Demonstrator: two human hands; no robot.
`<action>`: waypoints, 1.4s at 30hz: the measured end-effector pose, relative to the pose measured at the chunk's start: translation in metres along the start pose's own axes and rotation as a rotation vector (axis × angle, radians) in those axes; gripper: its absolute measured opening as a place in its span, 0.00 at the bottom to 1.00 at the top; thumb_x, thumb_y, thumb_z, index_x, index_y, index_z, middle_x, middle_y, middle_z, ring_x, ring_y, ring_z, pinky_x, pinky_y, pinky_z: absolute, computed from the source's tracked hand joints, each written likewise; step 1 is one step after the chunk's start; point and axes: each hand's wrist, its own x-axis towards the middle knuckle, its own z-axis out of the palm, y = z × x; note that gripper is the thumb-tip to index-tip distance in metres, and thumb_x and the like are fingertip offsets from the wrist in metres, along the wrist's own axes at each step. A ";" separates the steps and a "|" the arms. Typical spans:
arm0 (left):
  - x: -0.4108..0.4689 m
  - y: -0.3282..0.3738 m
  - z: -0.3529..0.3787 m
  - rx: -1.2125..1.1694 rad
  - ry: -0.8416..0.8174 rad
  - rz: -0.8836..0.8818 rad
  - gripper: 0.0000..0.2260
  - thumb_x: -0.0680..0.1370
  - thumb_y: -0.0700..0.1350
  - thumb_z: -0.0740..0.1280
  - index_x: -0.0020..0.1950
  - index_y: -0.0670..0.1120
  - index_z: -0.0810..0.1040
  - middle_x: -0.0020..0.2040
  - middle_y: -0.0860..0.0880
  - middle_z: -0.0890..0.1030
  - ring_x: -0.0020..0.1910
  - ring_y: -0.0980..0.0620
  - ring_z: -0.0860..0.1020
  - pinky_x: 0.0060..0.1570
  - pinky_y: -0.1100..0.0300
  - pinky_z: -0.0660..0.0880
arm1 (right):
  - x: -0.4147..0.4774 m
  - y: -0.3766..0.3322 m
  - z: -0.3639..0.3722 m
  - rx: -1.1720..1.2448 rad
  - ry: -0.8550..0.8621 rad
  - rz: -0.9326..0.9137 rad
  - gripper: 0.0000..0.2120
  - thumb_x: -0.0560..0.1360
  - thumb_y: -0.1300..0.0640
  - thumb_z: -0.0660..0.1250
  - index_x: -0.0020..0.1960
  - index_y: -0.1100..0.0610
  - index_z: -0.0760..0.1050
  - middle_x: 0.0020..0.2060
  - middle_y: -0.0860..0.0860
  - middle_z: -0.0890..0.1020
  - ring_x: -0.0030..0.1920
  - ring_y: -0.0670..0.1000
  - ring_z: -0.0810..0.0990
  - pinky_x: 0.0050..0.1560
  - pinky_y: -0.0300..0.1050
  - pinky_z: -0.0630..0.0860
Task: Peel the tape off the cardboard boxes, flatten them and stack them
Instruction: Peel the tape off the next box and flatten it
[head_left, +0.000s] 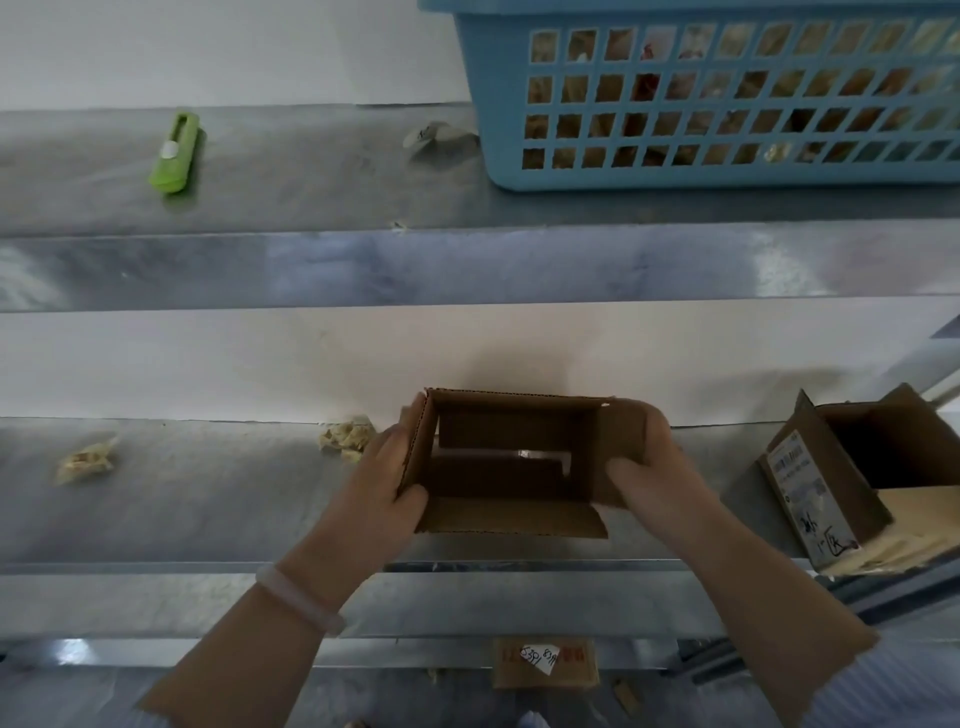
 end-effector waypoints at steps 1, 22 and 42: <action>-0.004 -0.003 -0.001 -0.012 0.005 0.036 0.34 0.77 0.36 0.58 0.77 0.61 0.51 0.64 0.55 0.69 0.60 0.58 0.71 0.59 0.64 0.72 | 0.001 0.003 -0.003 0.098 0.023 0.002 0.23 0.75 0.65 0.60 0.65 0.45 0.66 0.47 0.52 0.80 0.48 0.52 0.81 0.49 0.55 0.81; -0.014 -0.062 0.069 0.715 -0.249 0.006 0.33 0.70 0.71 0.54 0.70 0.55 0.70 0.66 0.49 0.71 0.64 0.45 0.73 0.63 0.45 0.69 | -0.005 0.083 0.041 -0.242 -0.121 0.315 0.28 0.74 0.53 0.72 0.70 0.56 0.65 0.62 0.51 0.77 0.61 0.53 0.77 0.60 0.48 0.75; -0.008 -0.090 0.080 0.650 -0.169 0.065 0.47 0.66 0.80 0.53 0.75 0.50 0.65 0.76 0.47 0.61 0.73 0.42 0.63 0.70 0.44 0.52 | 0.000 0.088 0.038 -0.152 -0.098 0.188 0.33 0.72 0.53 0.75 0.67 0.44 0.57 0.46 0.37 0.75 0.45 0.39 0.76 0.44 0.33 0.75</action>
